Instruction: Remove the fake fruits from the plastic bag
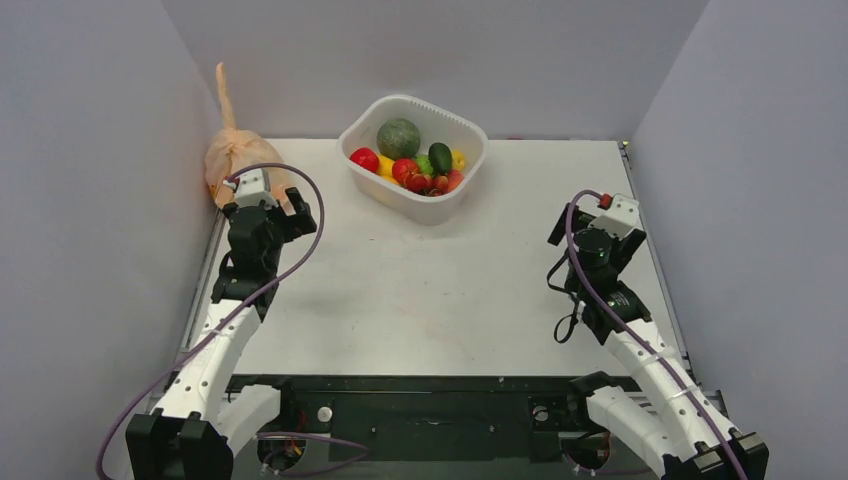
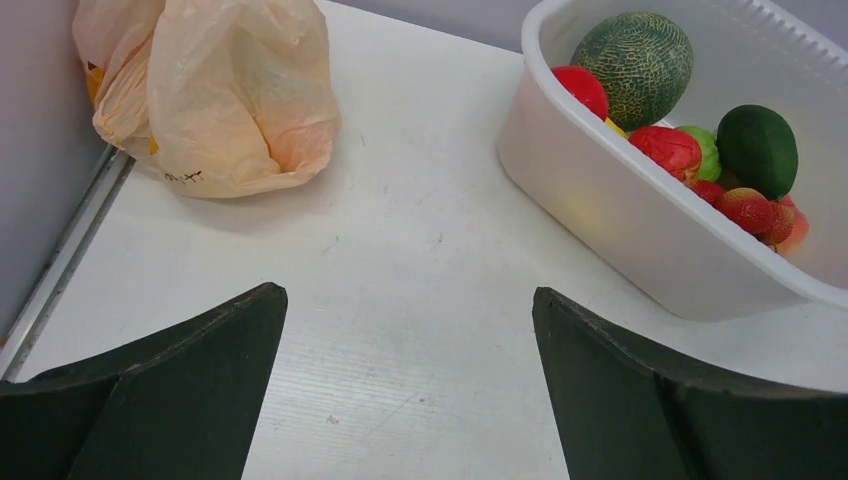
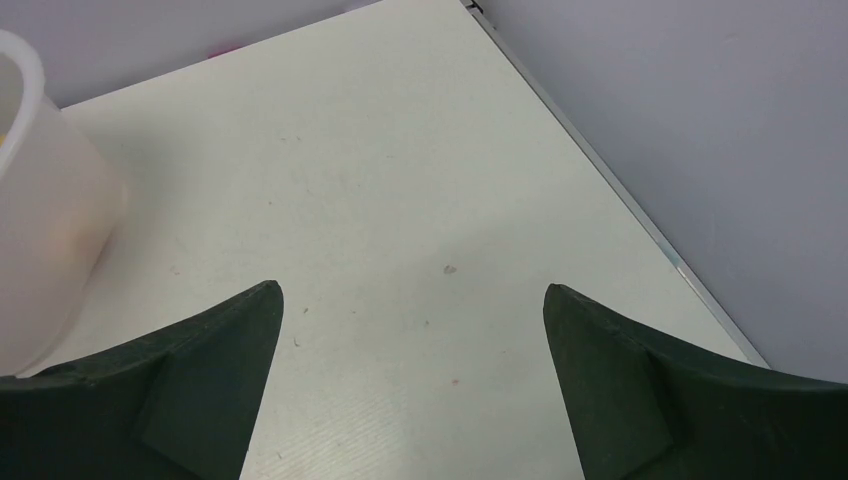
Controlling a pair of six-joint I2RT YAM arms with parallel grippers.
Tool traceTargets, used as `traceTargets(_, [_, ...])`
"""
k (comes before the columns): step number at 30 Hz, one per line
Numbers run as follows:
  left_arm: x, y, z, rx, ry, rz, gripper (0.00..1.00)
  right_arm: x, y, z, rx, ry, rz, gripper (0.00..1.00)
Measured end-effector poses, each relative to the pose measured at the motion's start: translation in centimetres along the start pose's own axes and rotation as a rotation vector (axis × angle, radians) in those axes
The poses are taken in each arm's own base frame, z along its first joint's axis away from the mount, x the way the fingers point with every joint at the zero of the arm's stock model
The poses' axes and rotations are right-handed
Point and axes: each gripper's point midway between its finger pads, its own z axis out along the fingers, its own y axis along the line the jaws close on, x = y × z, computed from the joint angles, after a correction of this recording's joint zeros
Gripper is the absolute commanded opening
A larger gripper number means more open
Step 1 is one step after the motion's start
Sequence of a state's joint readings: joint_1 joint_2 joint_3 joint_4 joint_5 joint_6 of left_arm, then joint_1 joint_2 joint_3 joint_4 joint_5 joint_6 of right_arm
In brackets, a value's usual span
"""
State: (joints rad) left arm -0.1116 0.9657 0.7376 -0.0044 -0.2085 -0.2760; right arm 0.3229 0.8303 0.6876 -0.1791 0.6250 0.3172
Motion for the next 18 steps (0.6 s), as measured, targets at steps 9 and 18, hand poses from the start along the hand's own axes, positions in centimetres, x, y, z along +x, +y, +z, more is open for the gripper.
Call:
traceTargets(9, [2.6, 0.5, 1.9, -0.031, 0.1, 0.044, 0.92, 3.4, 1.7, 1.6, -0.042, 0.02, -0.008, 0.99])
traceTargets(18, [4.8, 1.3, 2.8, -0.076, 0.198, 0.073, 0.92, 5.0, 3.6, 2.1, -0.111, 0.041, 0.07, 0.99])
